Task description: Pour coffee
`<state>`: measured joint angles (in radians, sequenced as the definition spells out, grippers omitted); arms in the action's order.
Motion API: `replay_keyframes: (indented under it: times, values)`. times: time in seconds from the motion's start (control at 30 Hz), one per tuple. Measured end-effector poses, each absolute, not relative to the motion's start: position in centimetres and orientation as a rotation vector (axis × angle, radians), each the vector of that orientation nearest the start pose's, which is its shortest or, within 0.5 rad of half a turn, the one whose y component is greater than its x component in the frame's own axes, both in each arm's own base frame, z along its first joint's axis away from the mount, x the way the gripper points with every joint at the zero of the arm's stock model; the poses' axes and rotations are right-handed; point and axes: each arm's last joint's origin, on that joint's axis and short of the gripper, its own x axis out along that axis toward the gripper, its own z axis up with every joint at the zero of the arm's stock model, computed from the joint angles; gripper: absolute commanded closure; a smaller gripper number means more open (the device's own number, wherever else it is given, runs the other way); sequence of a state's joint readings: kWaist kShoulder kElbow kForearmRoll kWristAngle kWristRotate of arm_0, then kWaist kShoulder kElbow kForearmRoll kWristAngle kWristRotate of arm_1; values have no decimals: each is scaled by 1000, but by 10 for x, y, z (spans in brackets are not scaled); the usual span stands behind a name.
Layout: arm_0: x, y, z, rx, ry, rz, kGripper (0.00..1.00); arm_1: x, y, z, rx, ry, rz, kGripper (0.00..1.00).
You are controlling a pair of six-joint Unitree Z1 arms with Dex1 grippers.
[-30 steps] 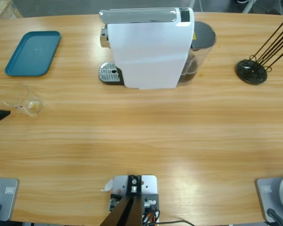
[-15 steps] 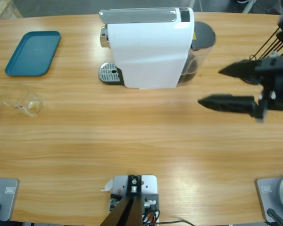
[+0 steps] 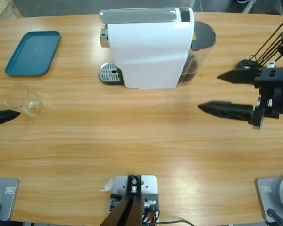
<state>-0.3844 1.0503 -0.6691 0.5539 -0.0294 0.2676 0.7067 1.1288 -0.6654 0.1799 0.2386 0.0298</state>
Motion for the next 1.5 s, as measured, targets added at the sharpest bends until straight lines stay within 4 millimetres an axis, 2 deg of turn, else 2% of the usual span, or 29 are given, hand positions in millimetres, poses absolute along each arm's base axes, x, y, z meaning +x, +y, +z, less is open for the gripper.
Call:
replay_keyframes:
  times: [0.13, 0.23, 0.47, 0.83, 1.07, 1.27, 1.5]
  values:
    - [119, -37, 280, 415, 895, -377, 4, 127, 116, 303, -107, 650, 881, 4]
    - [122, -34, 279, 409, 897, -348, 4, 131, 118, 301, -107, 656, 881, 4]
    - [134, -37, 271, 407, 915, -349, 4, 140, 120, 296, -118, 673, 865, 4]
    - [140, -41, 265, 400, 935, -381, 0, 153, 115, 290, -127, 685, 836, 13]
    - [156, -46, 257, 401, 956, -386, 0, 158, 117, 288, -140, 685, 839, 13]
    - [159, -46, 251, 404, 983, -388, 0, 166, 119, 284, -133, 696, 829, 16]
    - [166, -48, 246, 405, 981, -385, 8, 168, 119, 284, -128, 685, 833, 23]
